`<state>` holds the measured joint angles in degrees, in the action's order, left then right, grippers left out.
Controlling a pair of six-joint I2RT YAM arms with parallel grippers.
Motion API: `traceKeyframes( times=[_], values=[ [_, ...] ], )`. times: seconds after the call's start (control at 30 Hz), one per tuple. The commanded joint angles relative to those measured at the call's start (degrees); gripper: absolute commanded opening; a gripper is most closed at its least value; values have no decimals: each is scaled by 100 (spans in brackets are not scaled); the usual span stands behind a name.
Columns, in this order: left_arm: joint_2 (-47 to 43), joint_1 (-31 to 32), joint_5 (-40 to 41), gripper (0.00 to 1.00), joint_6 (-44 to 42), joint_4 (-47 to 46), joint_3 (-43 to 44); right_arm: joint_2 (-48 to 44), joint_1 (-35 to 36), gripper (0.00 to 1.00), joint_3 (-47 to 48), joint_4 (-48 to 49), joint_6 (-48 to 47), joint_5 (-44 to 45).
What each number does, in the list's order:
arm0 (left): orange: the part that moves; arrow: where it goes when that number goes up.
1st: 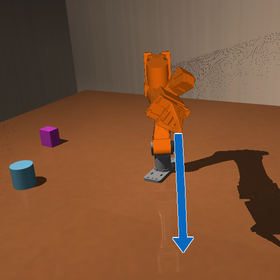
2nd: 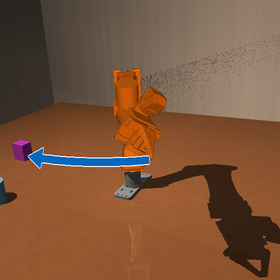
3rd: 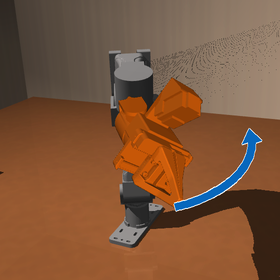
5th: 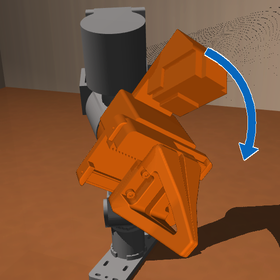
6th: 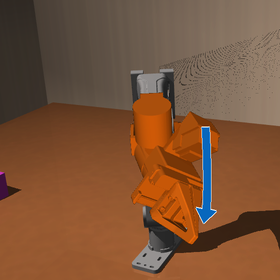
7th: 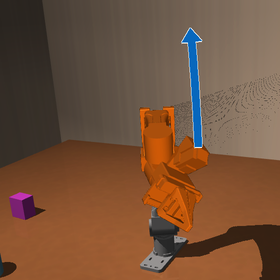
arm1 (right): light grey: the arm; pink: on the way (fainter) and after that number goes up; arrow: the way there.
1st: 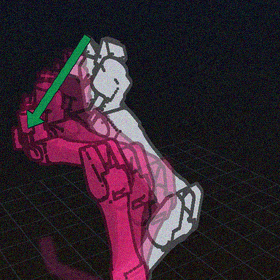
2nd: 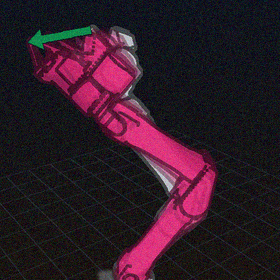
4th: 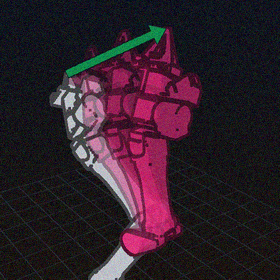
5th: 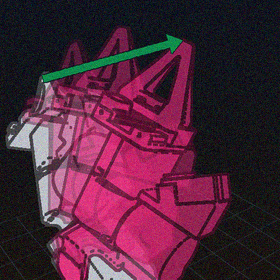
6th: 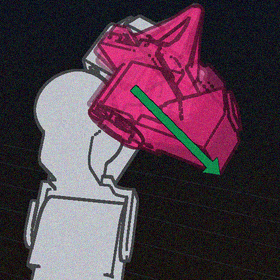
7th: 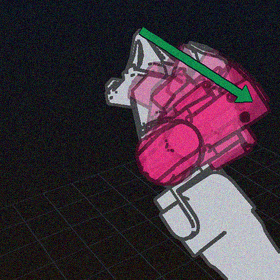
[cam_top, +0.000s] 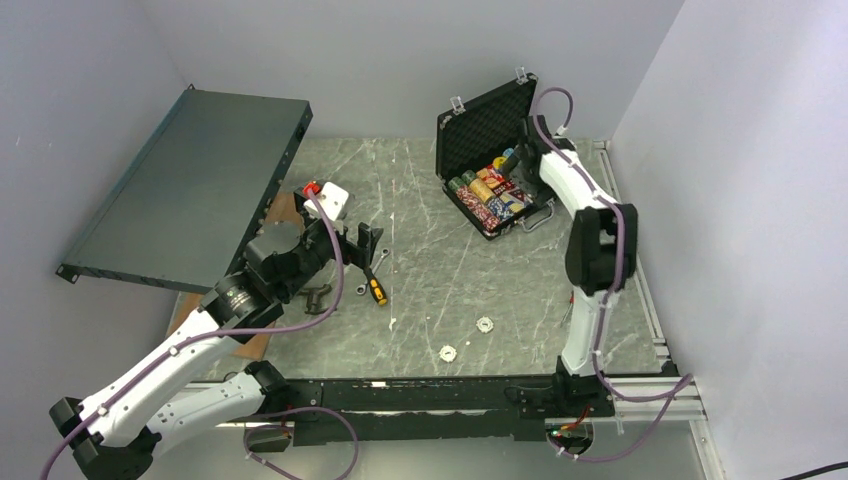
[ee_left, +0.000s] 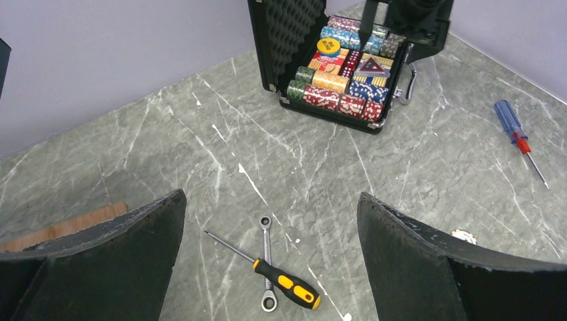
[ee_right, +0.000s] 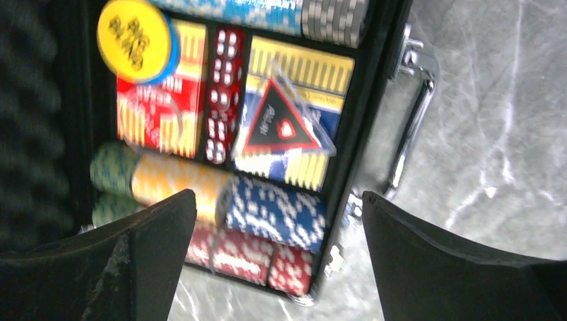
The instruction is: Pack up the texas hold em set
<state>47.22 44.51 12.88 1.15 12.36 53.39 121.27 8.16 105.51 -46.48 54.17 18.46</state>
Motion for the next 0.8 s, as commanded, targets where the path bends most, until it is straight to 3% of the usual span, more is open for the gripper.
traceKeyframes(
  times=[0.0,0.07,0.17,0.4,0.57,0.7,0.77],
  values=[
    [19,29,-94,99,70,-52,234,-1674,46,93,-1715,830,-1539,-1080],
    [36,23,-134,99,93,-49,232,-2493,183,93,-2902,1445,-2065,-1580],
    [118,23,-244,99,147,-22,274,-3738,701,94,-4472,1978,-2264,-1565],
    [605,31,-986,99,355,21,352,-5835,1014,95,-6870,2375,-1384,-1745],
    [1497,178,-2025,99,517,479,744,-6804,1011,94,-7365,2035,-979,-1406],
    [2210,590,-2443,99,976,774,1022,-7398,1000,94,-7196,1678,-1088,-892],
    [2488,750,-2757,94,1369,630,849,-7598,995,95,-6949,1297,-1243,-476]
  ],
)
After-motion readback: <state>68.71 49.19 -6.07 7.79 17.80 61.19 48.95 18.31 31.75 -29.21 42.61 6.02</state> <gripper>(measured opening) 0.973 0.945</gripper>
